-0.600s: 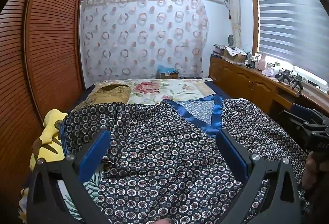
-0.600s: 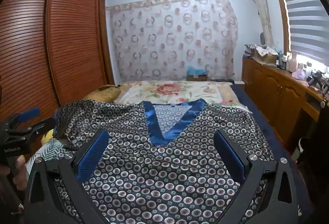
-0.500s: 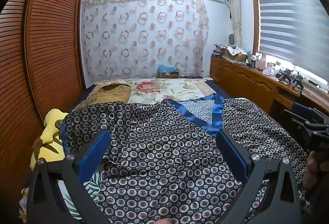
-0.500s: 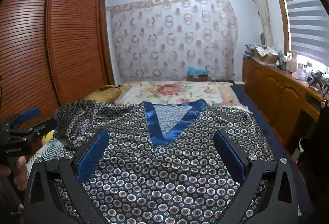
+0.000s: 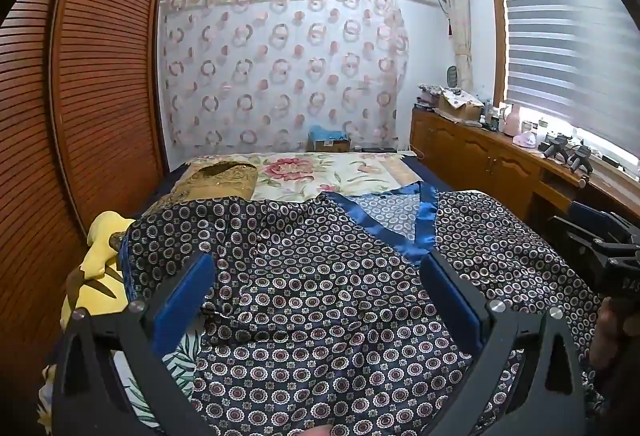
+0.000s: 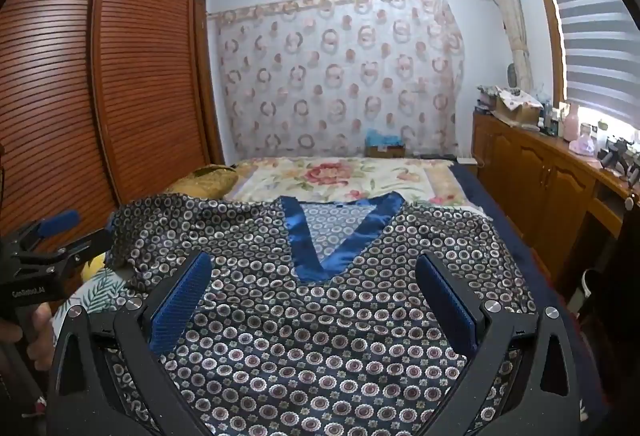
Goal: Fold small clothes
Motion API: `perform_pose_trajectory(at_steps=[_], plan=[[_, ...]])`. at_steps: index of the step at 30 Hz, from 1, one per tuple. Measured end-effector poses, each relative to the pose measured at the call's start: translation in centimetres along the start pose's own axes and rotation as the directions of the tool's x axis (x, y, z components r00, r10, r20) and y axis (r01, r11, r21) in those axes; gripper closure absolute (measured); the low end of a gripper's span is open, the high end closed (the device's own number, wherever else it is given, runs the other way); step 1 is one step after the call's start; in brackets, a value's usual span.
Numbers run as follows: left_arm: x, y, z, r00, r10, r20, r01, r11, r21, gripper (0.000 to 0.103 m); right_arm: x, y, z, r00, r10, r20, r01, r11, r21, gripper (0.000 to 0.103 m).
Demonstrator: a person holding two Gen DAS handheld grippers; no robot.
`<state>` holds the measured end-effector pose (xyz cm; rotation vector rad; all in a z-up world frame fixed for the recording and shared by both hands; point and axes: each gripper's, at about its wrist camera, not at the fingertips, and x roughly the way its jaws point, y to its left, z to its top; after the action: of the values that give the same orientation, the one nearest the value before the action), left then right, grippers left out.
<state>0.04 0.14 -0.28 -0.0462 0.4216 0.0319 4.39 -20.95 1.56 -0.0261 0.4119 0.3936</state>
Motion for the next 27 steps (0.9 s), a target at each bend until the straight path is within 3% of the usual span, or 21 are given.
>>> perform_pose_trajectory(at_steps=[27], plan=[[-0.45, -0.02, 0.33, 1.000, 0.009, 0.010, -0.009, 1.000, 0.008, 0.000, 0.05, -0.20, 0.11, 1.000, 0.004, 0.006, -0.004, 1.000, 0.005, 0.000]])
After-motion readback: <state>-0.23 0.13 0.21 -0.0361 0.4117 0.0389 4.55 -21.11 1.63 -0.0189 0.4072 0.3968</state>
